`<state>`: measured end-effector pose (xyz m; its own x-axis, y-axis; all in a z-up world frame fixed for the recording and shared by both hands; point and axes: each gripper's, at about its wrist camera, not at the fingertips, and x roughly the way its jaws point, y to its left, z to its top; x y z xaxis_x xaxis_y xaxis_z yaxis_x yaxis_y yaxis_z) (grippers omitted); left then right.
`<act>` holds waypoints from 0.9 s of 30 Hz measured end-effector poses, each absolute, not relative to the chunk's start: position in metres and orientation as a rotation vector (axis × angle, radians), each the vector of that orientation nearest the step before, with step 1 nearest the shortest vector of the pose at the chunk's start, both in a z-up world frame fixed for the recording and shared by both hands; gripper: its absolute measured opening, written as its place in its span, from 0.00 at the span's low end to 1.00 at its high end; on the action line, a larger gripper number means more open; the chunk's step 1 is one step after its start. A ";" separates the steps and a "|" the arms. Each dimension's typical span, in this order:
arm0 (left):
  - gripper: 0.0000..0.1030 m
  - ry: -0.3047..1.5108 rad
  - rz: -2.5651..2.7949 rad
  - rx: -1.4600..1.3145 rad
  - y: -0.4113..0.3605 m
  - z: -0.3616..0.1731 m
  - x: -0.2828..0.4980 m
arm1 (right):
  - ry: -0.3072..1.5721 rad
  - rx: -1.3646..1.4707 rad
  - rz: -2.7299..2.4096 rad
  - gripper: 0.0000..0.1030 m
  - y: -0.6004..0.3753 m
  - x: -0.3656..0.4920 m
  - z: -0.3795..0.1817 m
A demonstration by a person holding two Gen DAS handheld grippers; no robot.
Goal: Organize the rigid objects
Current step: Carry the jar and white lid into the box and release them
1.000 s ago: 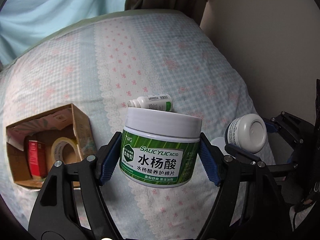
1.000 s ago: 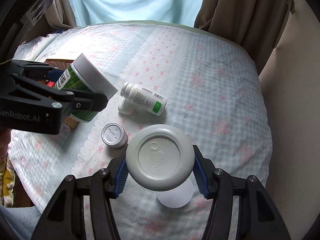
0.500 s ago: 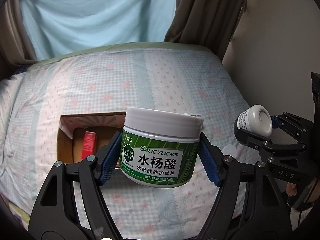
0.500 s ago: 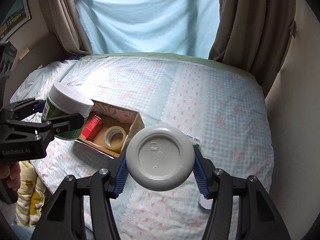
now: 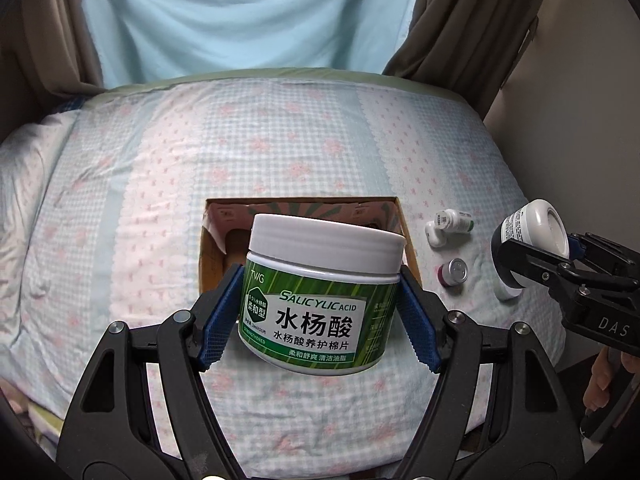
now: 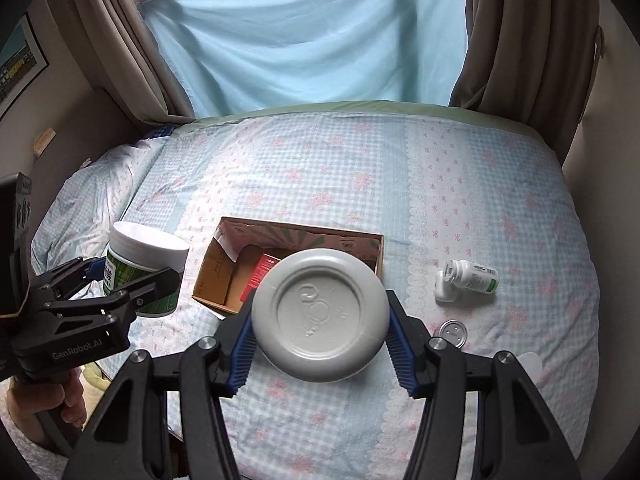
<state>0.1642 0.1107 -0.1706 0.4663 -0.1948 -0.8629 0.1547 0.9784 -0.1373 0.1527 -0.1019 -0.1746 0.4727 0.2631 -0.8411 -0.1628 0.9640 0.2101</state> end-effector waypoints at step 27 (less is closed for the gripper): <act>0.69 1.429 -0.181 0.070 0.152 -0.367 0.312 | 1.359 0.148 0.103 0.52 -0.045 0.252 -0.359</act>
<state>0.3124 0.1515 -0.3675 0.1308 -0.0824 -0.9880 0.1664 0.9842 -0.0601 0.2518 -0.0449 -0.3593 0.2079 0.1590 -0.9651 0.0120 0.9862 0.1651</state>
